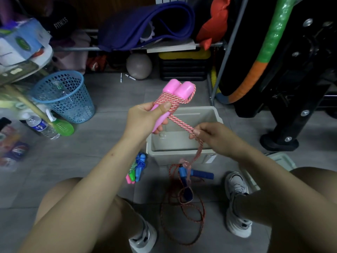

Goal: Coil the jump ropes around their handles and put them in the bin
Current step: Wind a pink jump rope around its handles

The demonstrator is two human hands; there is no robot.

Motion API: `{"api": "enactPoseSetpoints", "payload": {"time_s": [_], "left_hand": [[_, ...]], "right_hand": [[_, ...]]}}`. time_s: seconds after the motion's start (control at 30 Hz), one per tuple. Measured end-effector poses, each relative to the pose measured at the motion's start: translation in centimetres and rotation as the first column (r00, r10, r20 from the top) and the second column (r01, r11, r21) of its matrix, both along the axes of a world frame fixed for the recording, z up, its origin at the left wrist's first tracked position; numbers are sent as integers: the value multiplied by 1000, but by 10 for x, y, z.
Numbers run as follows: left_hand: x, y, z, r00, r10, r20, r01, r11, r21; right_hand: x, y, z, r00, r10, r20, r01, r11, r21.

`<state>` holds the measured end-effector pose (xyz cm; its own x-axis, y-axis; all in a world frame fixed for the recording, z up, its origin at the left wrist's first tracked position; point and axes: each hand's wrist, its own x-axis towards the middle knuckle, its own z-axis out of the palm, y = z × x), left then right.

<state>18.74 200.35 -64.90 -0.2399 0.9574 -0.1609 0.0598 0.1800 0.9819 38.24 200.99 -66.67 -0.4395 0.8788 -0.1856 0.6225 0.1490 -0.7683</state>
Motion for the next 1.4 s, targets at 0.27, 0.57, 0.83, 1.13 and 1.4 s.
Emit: {"api": "enactPoseSetpoints", "payload": {"time_s": [0.27,0.57,0.83,1.13,1.4], "left_hand": [[-1,6,0,999,-2,-35,2,1000,19],[9,4,-8,988,-137,-75,136,991,-21],[26,-7,-16,884,-443,-150,438,896,-64],[23,-12,-9,739,-614,-278,616,782,-91],[26,-17,-5,608,-652,-453,666,730,-158]], "right_hand": [[4,5,6,883,-189,-429,8,920,-391],[-6,-17,13,991,111,76,-128,948,291],[4,-9,13,993,34,114,-106,693,714],[9,-6,15,998,-26,62,-12,844,537],[8,-7,21,995,3,102,-37,941,336]]}}
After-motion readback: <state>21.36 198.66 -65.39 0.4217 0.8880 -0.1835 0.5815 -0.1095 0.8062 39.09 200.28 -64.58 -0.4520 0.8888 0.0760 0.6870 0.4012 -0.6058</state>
